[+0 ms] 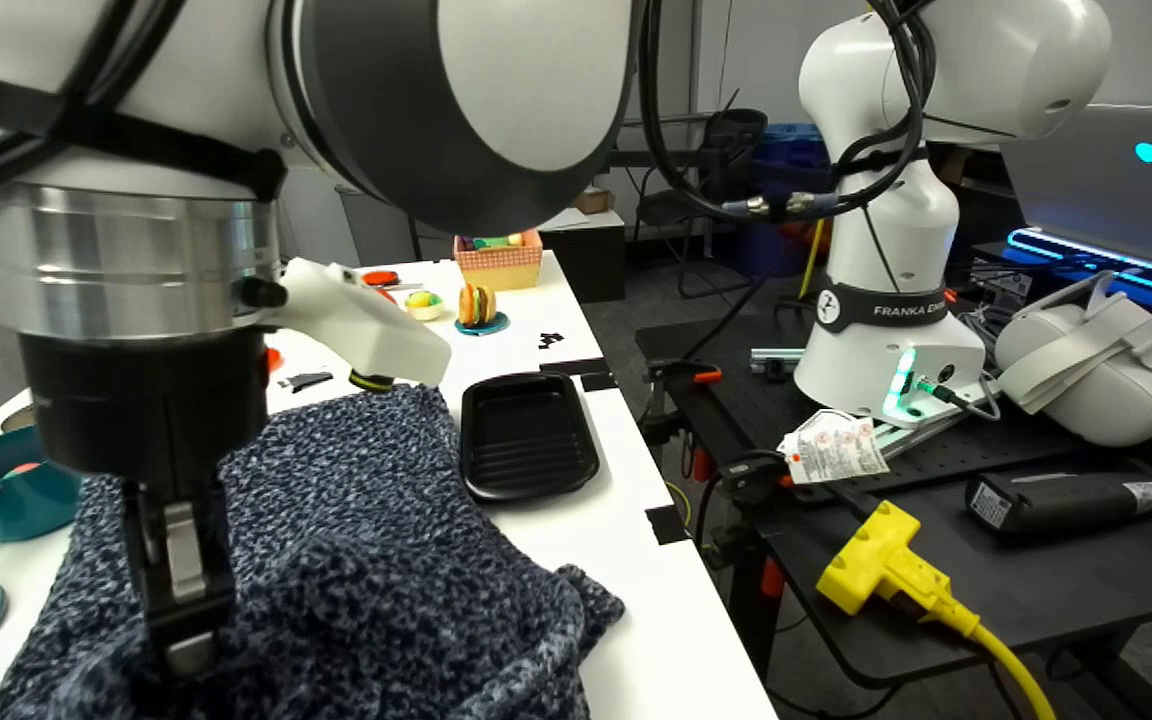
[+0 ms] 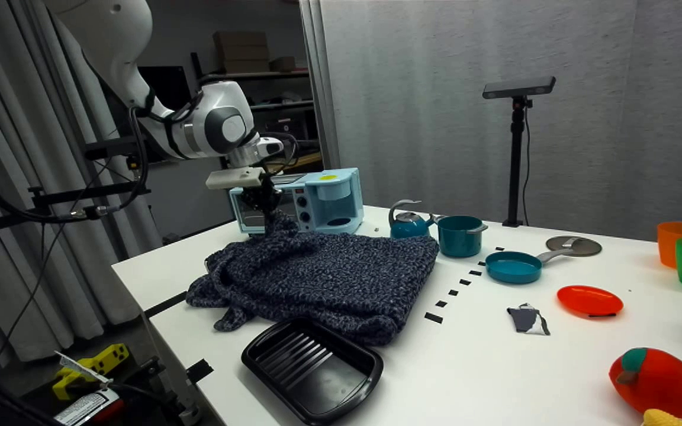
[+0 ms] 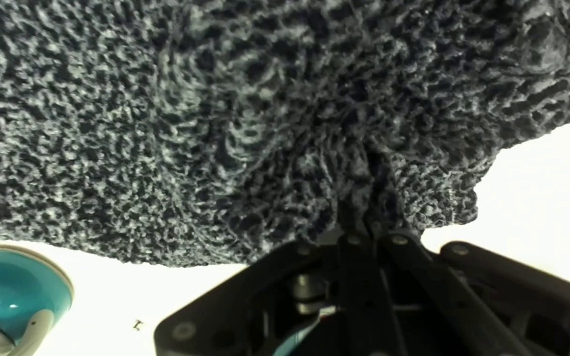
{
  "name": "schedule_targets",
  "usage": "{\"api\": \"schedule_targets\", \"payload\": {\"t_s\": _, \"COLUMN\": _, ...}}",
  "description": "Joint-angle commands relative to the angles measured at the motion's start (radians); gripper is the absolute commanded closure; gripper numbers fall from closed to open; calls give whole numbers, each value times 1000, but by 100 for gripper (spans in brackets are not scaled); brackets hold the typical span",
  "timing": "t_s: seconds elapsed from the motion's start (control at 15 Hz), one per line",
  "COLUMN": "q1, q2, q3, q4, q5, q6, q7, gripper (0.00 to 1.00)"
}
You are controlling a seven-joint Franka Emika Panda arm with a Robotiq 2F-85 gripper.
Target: Unfold the towel
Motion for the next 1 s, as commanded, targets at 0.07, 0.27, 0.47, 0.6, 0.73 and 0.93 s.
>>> {"api": "schedule_targets", "payload": {"t_s": 0.07, "q1": -56, "q2": 37, "q3": 71, "q4": 15, "q5": 114, "q6": 81, "q7": -72, "gripper": 99}}
{"api": "schedule_targets", "payload": {"t_s": 0.27, "q1": -90, "q2": 57, "q3": 119, "q4": 17, "q5": 168, "q6": 136, "q7": -122, "gripper": 99}}
{"api": "schedule_targets", "payload": {"t_s": 0.47, "q1": -141, "q2": 79, "q3": 186, "q4": 23, "q5": 219, "q6": 178, "q7": -195, "gripper": 99}}
{"api": "schedule_targets", "payload": {"t_s": 0.6, "q1": -182, "q2": 96, "q3": 239, "q4": 28, "q5": 250, "q6": 205, "q7": -241, "gripper": 99}}
{"api": "schedule_targets", "payload": {"t_s": 0.73, "q1": -225, "q2": 116, "q3": 294, "q4": 33, "q5": 282, "q6": 228, "q7": -274, "gripper": 99}}
{"api": "schedule_targets", "payload": {"t_s": 0.93, "q1": -291, "q2": 144, "q3": 378, "q4": 39, "q5": 331, "q6": 256, "q7": -296, "gripper": 99}}
